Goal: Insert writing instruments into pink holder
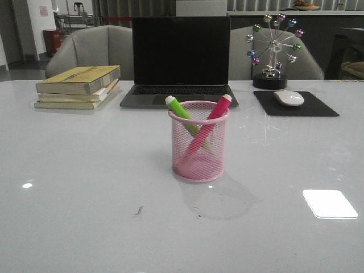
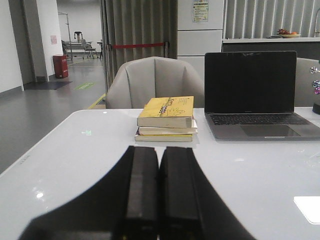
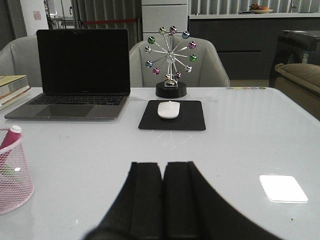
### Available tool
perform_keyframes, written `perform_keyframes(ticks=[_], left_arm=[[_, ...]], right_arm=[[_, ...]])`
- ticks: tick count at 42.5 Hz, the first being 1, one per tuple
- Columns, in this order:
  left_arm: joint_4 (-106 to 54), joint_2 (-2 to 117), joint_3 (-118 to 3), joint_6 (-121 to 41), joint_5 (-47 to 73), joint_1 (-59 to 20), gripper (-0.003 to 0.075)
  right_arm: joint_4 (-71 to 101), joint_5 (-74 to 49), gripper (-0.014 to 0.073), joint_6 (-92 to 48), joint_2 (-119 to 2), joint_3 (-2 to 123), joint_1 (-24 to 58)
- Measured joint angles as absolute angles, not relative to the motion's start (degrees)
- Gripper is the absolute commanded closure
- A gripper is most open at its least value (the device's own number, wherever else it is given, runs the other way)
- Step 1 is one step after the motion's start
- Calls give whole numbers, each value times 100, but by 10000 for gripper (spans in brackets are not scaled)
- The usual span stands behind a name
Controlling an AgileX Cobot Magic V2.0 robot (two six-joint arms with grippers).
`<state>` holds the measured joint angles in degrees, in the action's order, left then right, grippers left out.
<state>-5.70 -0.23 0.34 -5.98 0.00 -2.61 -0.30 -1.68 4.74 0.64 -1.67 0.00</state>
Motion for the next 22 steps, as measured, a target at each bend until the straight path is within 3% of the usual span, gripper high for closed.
perform_keyframes(ticks=[22], left_arm=[[-570, -23, 34, -598, 0, -261, 629]], right_arm=[[-53, -168, 538, 532, 64, -167, 0]])
